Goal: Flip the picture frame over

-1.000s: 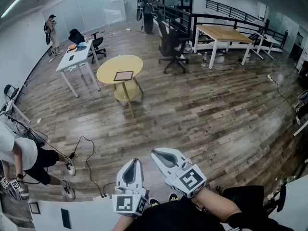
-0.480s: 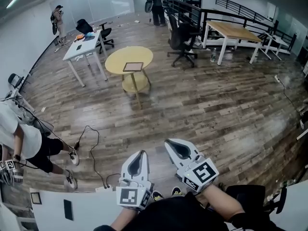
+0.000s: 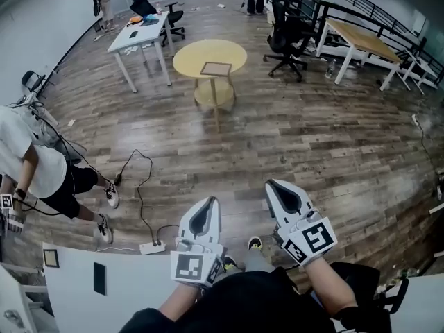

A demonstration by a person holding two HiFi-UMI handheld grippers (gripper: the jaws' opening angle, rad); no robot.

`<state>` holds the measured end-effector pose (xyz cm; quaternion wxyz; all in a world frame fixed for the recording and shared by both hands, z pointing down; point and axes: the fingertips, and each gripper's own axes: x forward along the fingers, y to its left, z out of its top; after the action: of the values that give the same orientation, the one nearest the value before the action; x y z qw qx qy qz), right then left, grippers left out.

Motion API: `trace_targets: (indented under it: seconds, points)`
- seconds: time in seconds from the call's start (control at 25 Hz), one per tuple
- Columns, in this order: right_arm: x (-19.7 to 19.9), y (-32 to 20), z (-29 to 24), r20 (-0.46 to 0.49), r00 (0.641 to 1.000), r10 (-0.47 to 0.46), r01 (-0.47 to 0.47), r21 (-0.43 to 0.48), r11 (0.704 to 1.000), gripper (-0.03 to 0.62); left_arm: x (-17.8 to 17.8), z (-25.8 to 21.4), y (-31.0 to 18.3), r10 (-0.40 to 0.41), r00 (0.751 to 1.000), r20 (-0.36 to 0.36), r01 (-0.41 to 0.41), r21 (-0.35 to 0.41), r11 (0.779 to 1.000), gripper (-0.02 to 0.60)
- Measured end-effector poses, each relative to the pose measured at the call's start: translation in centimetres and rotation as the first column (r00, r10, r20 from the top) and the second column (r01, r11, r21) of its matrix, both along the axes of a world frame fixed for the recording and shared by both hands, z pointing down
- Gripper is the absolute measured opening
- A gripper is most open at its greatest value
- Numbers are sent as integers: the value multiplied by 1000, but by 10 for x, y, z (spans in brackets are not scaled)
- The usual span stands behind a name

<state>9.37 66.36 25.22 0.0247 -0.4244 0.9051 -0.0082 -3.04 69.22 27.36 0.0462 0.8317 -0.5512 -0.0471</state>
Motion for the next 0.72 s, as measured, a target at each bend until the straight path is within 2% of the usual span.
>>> trace_targets:
  seconds: [0.32, 0.72]
  points:
    - [6, -53, 16, 1, 1000, -9, 10, -13, 1000, 23, 2, 22, -44, -13, 1000, 28, 14, -41, 999, 31]
    - [46, -181, 21, 12, 1000, -20, 20, -18, 1000, 23, 40, 15, -166, -20, 998, 58, 22, -29, 999, 31]
